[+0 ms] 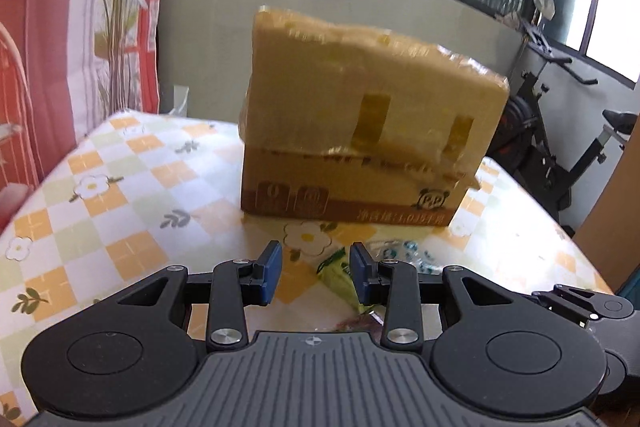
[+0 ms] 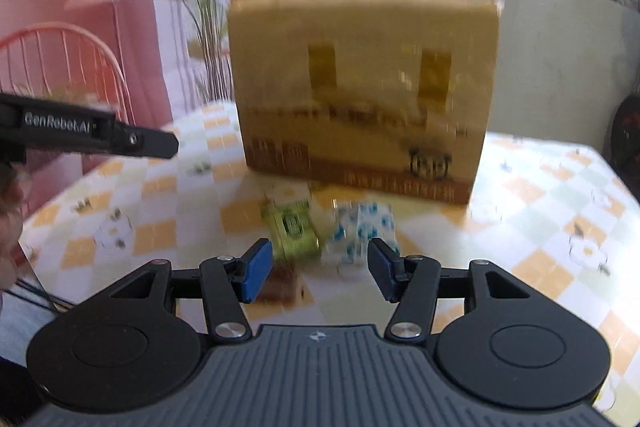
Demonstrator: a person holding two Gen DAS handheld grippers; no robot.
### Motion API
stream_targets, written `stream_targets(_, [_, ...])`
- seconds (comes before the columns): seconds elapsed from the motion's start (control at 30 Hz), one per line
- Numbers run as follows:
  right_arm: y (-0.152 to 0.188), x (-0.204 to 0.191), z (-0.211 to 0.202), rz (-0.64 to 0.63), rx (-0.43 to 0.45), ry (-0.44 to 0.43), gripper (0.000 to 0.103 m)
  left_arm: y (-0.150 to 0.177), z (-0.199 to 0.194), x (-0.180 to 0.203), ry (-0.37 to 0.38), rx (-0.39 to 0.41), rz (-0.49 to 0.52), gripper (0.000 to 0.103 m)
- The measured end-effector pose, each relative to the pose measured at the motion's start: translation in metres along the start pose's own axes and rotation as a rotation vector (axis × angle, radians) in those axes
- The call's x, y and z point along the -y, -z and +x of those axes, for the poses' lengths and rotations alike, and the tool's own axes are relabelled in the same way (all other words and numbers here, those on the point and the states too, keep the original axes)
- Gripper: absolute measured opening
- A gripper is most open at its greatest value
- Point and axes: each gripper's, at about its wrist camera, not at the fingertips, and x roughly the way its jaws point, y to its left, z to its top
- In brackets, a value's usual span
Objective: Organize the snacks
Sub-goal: 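Return to the table and grasp the brown wrapped candy with the left tool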
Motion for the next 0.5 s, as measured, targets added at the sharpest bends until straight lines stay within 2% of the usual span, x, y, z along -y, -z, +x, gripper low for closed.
stream_targets(0.13, [0.012,-0.002,0.019,-0.037,-0.070,0.028,0.058,0.006,0.022,-0.006,0.031,-0.045,0.023,0.039])
stream_targets(0.23, [0.020,-0.003,0.032,-0.045,-0.117,-0.006,0.058,0.009,0.037,-0.007,0.050,-0.067,0.067,0.039])
stream_targets(0.4, [0.024,-0.010,0.046,-0.106,-0.156,-0.009,0.060,0.013,0.063,-0.004,0.102,-0.106,0.200,0.039])
stream_targets(0.5, [0.023,-0.010,0.051,-0.112,-0.154,-0.008,0.062,0.018,0.080,-0.003,0.136,-0.150,0.228,0.039])
